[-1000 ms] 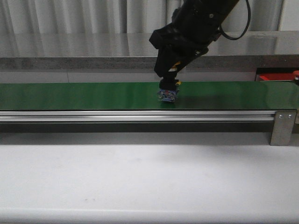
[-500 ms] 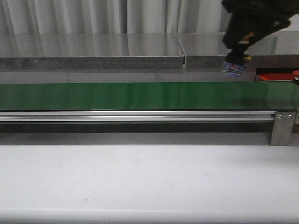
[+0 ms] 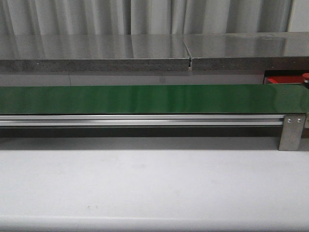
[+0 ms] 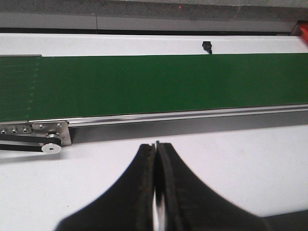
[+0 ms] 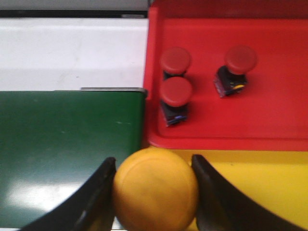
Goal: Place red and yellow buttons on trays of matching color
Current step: 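Lift the yellow button and carry it over the yellow tray, then lower the yellow button into the yellow tray and open the right gripper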
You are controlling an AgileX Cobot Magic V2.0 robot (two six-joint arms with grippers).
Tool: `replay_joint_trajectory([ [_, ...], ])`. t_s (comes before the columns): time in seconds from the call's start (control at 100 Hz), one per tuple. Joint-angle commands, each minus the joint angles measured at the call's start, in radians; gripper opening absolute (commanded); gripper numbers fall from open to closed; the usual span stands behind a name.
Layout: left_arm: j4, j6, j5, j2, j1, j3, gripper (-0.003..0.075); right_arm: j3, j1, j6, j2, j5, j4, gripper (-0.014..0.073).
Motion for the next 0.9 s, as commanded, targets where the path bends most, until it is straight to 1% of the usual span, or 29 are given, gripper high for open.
replay_joint_trajectory([
  [0.0,-0.014,-0.006,-0.065,0.006,-0.008,-0.026,-0.0020,-0.025,-0.049,0.001,-0.043,-0.066,0.023,-0.0033],
  [0.11,-0.014,-0.006,-0.065,0.006,-0.008,-0.026,-0.0020,-0.018,-0.098,0.001,-0.043,-0.085,0.023,-0.0033],
  [0.27,-0.014,-0.006,-0.065,0.006,-0.008,-0.026,-0.0020,0.036,-0.131,0.003,-0.043,-0.173,0.044,-0.0033],
  [0.46,-0.014,-0.006,-0.065,0.006,-0.008,-0.026,-0.0020,0.117,-0.141,0.003,-0.019,-0.286,0.077,-0.0033],
  [0.63,-0.014,-0.006,-0.065,0.006,-0.008,-0.026,-0.0020,0.126,-0.142,0.003,0.066,-0.325,0.123,-0.0033],
  [0.89,-0.014,-0.006,-0.065,0.006,-0.008,-0.026,-0.0020,0.126,-0.142,0.003,0.177,-0.381,0.134,-0.0033],
])
